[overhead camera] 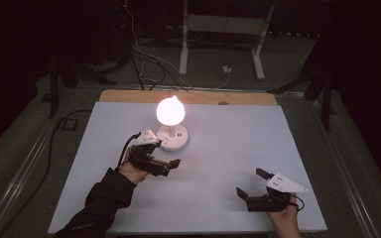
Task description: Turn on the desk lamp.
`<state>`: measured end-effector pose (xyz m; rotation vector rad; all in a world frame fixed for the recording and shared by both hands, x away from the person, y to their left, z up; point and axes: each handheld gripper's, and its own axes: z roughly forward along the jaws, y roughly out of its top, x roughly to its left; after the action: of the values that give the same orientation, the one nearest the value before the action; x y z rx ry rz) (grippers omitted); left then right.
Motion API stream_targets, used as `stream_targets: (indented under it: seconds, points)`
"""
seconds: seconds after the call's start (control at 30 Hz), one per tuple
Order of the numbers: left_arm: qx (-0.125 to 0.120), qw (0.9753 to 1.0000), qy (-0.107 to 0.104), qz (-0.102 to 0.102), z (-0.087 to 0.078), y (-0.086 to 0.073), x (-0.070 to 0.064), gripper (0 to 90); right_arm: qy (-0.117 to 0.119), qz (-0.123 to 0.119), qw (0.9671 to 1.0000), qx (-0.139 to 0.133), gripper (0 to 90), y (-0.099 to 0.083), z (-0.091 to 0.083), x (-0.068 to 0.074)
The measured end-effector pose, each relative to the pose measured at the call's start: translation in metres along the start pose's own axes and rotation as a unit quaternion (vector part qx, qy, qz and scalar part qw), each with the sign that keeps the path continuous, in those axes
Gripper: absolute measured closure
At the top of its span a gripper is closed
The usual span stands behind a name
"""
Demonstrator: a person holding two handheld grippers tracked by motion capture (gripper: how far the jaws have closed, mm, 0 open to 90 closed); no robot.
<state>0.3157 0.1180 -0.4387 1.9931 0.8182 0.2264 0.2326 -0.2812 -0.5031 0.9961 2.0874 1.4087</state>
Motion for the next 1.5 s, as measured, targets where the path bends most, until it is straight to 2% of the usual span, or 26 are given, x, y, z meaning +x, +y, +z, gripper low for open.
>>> stream_targets:
  seconds: [0.13, 0.37, 0.73, 1.13, 1.23, 1.3, 1.4, 1.5]
  points:
    - [0.004, 0.9999, 0.009, -0.002, -0.006, -0.007, 0.003, 0.5, 0.0, -0.001, 1.0, 0.001, 0.0, 0.0, 0.0, 0.0]
    - [0.031, 0.999, 0.031, -0.005, -0.017, -0.036, 0.01, 0.5, 0.0, -0.001, 1.0, 0.002, 0.0, 0.0, 0.001, 0.0]
    - [0.055, 0.9973, 0.046, -0.017, -0.031, -0.074, 0.02, 0.5, 0.003, 0.0, 1.0, 0.007, 0.0, -0.001, 0.003, 0.001]
    - [0.08, 0.9952, 0.054, -0.015, -0.048, -0.103, 0.017, 0.5, 0.005, -0.003, 0.9999, 0.01, 0.0, -0.001, 0.003, 0.001]
    - [0.082, 0.9947, 0.061, -0.013, -0.051, -0.108, 0.016, 0.6, 0.006, -0.003, 0.9999, 0.01, 0.0, -0.001, 0.003, 0.001]
    - [0.074, 0.9939, 0.081, -0.008, -0.057, -0.114, 0.014, 0.6, 0.006, -0.003, 0.9999, 0.011, 0.0, -0.001, 0.004, 0.001]
    - [0.064, 0.995, 0.075, -0.018, -0.061, -0.119, 0.016, 0.6, 0.006, -0.004, 0.9999, 0.012, 0.0, -0.001, 0.004, 0.001]
    - [0.07, 0.9947, 0.072, -0.021, -0.062, -0.123, 0.016, 0.6, 0.007, -0.003, 0.9999, 0.013, 0.0, -0.001, 0.004, 0.002]
